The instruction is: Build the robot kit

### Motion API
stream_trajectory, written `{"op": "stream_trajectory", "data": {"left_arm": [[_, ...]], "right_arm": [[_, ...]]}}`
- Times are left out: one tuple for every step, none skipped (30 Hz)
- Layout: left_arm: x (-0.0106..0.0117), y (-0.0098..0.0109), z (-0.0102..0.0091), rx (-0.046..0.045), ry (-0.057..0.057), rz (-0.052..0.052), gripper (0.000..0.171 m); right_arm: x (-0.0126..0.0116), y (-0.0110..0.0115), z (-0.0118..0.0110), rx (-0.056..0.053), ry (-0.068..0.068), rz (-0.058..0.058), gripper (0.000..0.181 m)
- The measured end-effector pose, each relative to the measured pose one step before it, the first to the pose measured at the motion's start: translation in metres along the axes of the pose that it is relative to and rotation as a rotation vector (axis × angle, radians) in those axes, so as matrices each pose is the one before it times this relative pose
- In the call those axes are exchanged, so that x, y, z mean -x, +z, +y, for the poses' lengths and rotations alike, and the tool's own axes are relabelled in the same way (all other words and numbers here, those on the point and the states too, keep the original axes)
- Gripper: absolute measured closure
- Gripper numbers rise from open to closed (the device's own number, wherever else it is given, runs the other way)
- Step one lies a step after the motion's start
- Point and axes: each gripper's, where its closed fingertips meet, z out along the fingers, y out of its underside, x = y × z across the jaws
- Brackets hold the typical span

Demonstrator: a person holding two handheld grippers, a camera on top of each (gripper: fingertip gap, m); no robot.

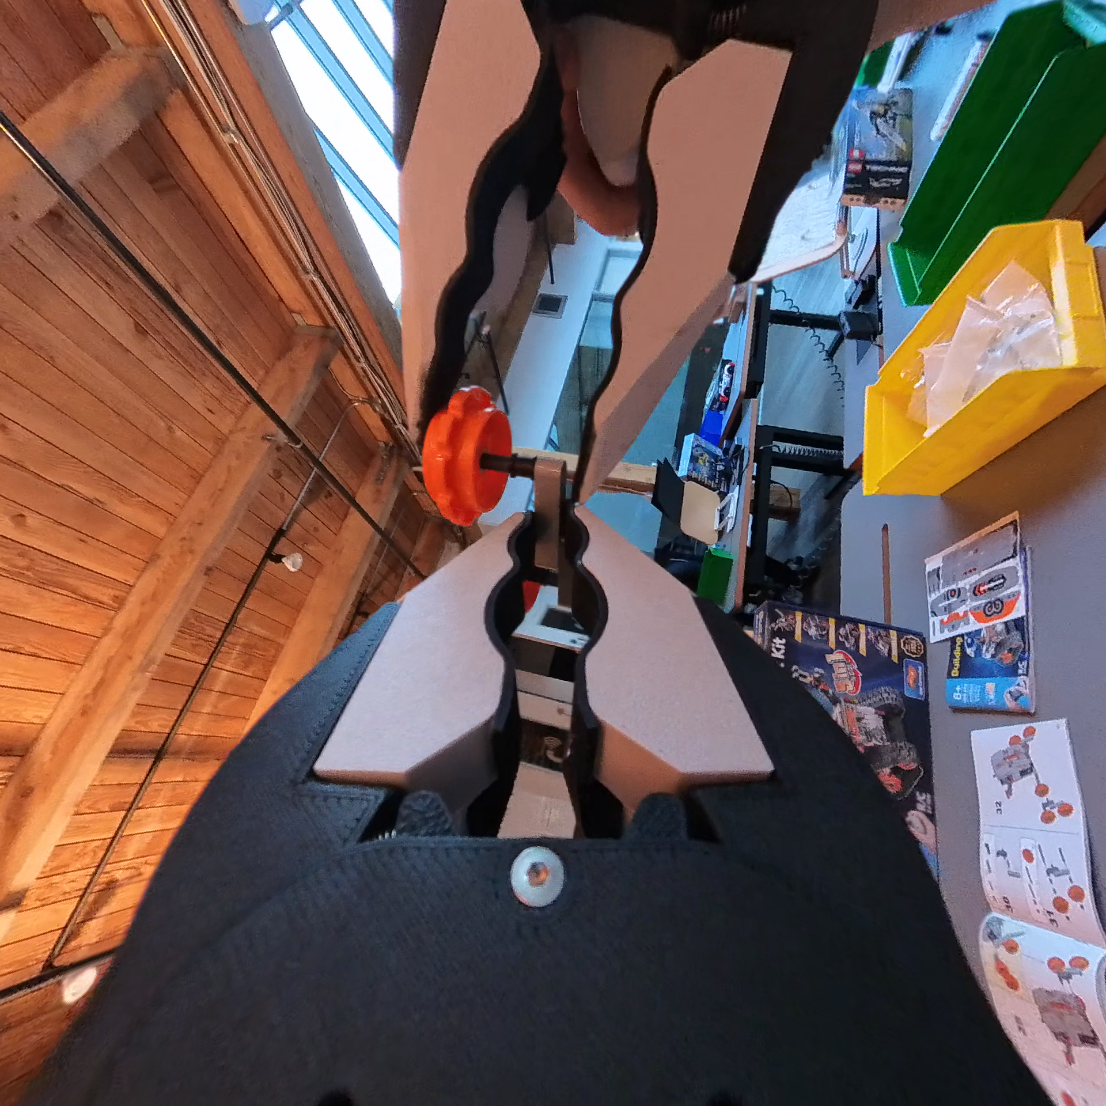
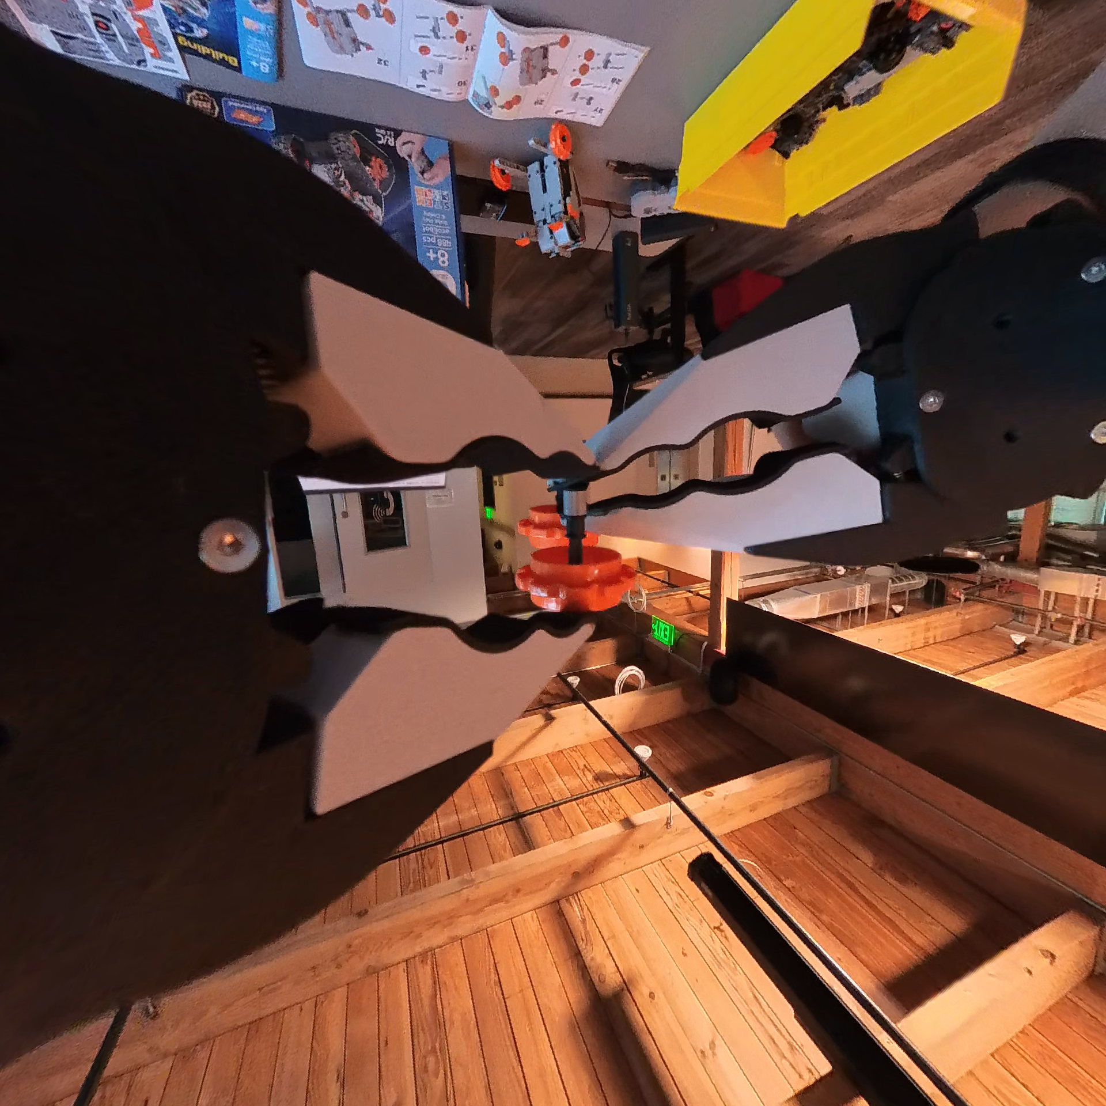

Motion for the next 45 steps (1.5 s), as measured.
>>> {"op": "stream_trajectory", "data": {"left_arm": [[0.00225,-0.0044,-0.00841,-0.00773,0.0034,-0.005,0.166],[0.00222,-0.00417,-0.00798,-0.0061,0.0029,-0.0022,0.166],[0.00221,-0.00374,-0.00773,-0.00287,0.0041,-0.0009,0.166],[0.00201,-0.00361,-0.00733,0.0001,0.0077,-0.0004,0.166],[0.00228,-0.00353,-0.0073,0.0004,0.0102,-0.0008,0.166],[0.00288,-0.00352,-0.00768,-0.00195,0.0138,-0.0032,0.166],[0.00316,-0.00364,-0.00786,-0.003,0.0172,-0.0022,0.166],[0.00389,-0.00377,-0.00775,-0.00182,0.0192,-0.0038,0.166],[0.00496,-0.00362,-0.00796,-0.00287,0.0206,-0.0076,0.166],[0.005,-0.00342,-0.00796,-0.00304,0.0196,-0.0058,0.166],[0.0058,-0.0029,-0.00715,0.00104,0.0163,-0.0077,0.166],[0.00657,-0.00247,-0.00621,0.00056,0.0115,-0.01,0.166],[0.00652,-0.00218,-0.00601,-0.00407,0.0056,-0.007,0.166],[0.00518,-0.00193,-0.00586,-0.00616,-0.0008,0.0001,0.166],[0.004,-0.00169,-0.00547,-0.00453,-0.0044,0.005,0.166],[0.00358,-0.00173,-0.00536,-0.00449,-0.0025,0.0013,0.166],[0.00396,-0.00161,-0.00514,-0.00648,0.0049,-0.0109,0.166],[0.00435,-0.00163,-0.00506,-0.00952,0.0133,-0.0196,0.166],[0.00372,-0.00181,-0.00472,-0.0102,0.0107,-0.0177,0.166],[0.00281,-0.00162,-0.00406,-0.00714,0.0016,-0.0116,0.166],[0.00215,-0.0016,-0.00371,-0.00578,-0.0055,-0.0075,0.165],[0.00254,-0.00209,-0.00402,-0.0104,-0.0099,-0.0137,0.162],[0.00287,-0.0026,-0.00395,-0.01232,-0.0088,-0.0176,0.159],[0.00271,-0.00279,-0.00353,-0.01001,-0.0042,-0.0201,0.155],[0.00355,-0.00297,-0.00343,-0.01055,-0.0031,-0.0262,0.153],[0.00248,-0.00263,-0.00378,-0.01478,-0.0034,-0.0191,0.148],[0.00191,-0.00131,-0.00349,-0.015,0.0011,-0.0148,0.142],[0.00236,0.00016,-0.00126,-0.00577,0.0098,-0.0172,0.137],[0.0014,0.00187,0.0013,0.00441,0.015,-0.0091,0.129],[0.00155,0.00319,0.00397,0.01697,0.0075,-0.0066,0.121],[0.00134,0.00376,0.00553,0.02285,-0.0038,-0.002,0.113],[-0.00159,0.00385,0.00589,0.02352,-0.0041,0.0189,0.108],[-0.00092,0.00326,0.00578,0.02175,0.0027,0.0129,0.107],[0.00077,0.00187,0.00356,0.0078,0.0207,-0.0032,0.111],[-0.00049,0.00076,0.0014,-0.00452,0.0415,-0.0001,0.118],[-0.00043,0.00024,-0.00037,-0.00446,0.0406,-0.0023,0.121],[-0.00071,0.00074,0.00024,0.00968,0.0284,0.0008,0.121],[-0.00159,0.00122,-0.00006,0.01245,0.0215,0.0074,0.123],[-0.00141,0.00149,-0.00044,0.00986,0.0223,0.0081,0.123],[-0.00144,0.0015,-0.00033,0.00979,0.022,0.0116,0.122],[-0.00214,0.00182,0.0008,0.015,0.0191,0.0187,0.122],[-0.00297,0.00193,0.00165,0.02034,0.0205,0.0254,0.126],[-0.00195,0.00195,0.00212,0.02155,0.0214,0.0173,0.127],[0.00008,0.00171,0.00169,0.0196,0.0162,0.0029,0.128],[0.00056,0.0011,0.00075,0.01257,0.0059,-0.0022,0.128]], "right_arm": [[-0.00302,-0.00544,-0.00727,-0.0008,-0.0035,0.0101,0.139],[-0.00303,-0.00512,-0.00684,0.0021,-0.0065,0.0081,0.139],[-0.0029,-0.00474,-0.0067,0.0028,-0.0033,0.0037,0.139],[-0.0029,-0.00467,-0.00625,0.0036,-0.0061,-0.0013,0.139],[-0.00323,-0.00475,-0.00628,0.0017,-0.009,-0.0037,0.139],[-0.00363,-0.00493,-0.00665,-0.0028,-0.0068,-0.0057,0.139],[-0.00407,-0.00502,-0.00663,-0.0024,-0.0114,-0.0058,0.14],[-0.00582,-0.00538,-0.00544,0.0057,-0.0213,0.0046,0.143],[-0.00508,-0.00525,-0.00714,-0.0043,-0.0216,0.0007,0.143],[-0.0054,-0.0046,-0.00734,-0.0029,-0.0163,-0.0001,0.143],[-0.00624,-0.00375,-0.00593,0.0084,-0.0107,0.0026,0.143],[-0.00681,-0.00359,-0.0049,0.0131,-0.0122,0.008,0.143],[-0.00633,-0.0037,-0.00482,0.0101,-0.014,0.0075,0.143],[-0.0054,-0.00372,-0.00435,0.0076,-0.0152,0.0048,0.143],[-0.00426,-0.00354,-0.00368,0.0042,-0.014,0.002,0.143],[-0.00412,-0.00346,-0.00312,0.0024,-0.0066,0.0002,0.143],[-0.00455,-0.00343,-0.00213,0.0046,-0.0013,0.0034,0.143],[-0.0045,-0.00331,-0.00209,-0.0009,-0.0023,0.0041,0.143],[-0.00366,-0.00296,-0.00174,-0.0024,0.0019,-0.0015,0.143],[-0.00271,-0.00254,-0.00132,-0.0023,0.0064,-0.0053,0.143],[-0.00251,-0.00211,-0.00094,-0.0023,0.0017,-0.0037,0.143],[-0.00244,-0.00162,0.00085,0.0067,-0.0063,-0.0007,0.143],[-0.00186,-0.00122,0.00119,0.0071,-0.0109,-0.0022,0.143],[-0.0015,-0.00081,0.00095,0.0042,-0.0043,-0.0023,0.143],[-0.00038,0.00001,0.00069,0.0033,0.0058,-0.0102,0.143],[0.00087,0.00047,0.00023,0.0005,0.0098,-0.0152,0.143],[0.00019,0.00069,-0.00092,-0.0046,0.0058,-0.0044,0.143],[-0.00026,0.00035,-0.00208,-0.0125,-0.0077,0.005,0.143],[0.00133,0.00102,-0.00128,-0.0066,-0.0129,-0.0051,0.144],[0.00099,0.00168,0.00029,0.0037,-0.0004,-0.0048,0.143],[0.00051,0.00173,0.00028,0.0018,0.0059,-0.0025,0.143],[0.00115,0.00165,-0.00026,-0.0052,0.0068,-0.0066,0.143],[0.0007,0.0014,0.00039,-0.0022,0.0062,-0.0035,0.143],[0.00039,0.00113,0.00071,-0.0018,0.0011,0.0,0.144],[0.001,0.00087,0.00043,-0.0066,-0.0008,-0.0017,0.144],[0.00104,0.00092,0.00121,-0.0036,0.0024,-0.0032,0.143],[0.00017,0.0007,0.00095,-0.0059,0.0084,-0.0004,0.143],[0.00038,0.00042,0.0004,-0.0102,0.0074,-0.0023,0.143],[0.00105,0.00051,-0.00016,-0.0149,0.0101,-0.006,0.144],[0.00132,0.00074,0.00025,-0.0104,0.0067,-0.0071,0.143],[0.001,0.00078,0.00108,-0.0056,-0.0084,0.0,0.144],[0.00047,0.00092,0.00212,0.0021,-0.0146,0.0059,0.143],[0.00027,0.00096,0.00247,0.0055,-0.009,0.0061,0.143],[-0.00083,0.00059,0.0018,0.0009,0.0013,0.0095,0.144],[-0.00085,-0.00006,0.00089,-0.0042,0.0086,0.005,0.144]]}}
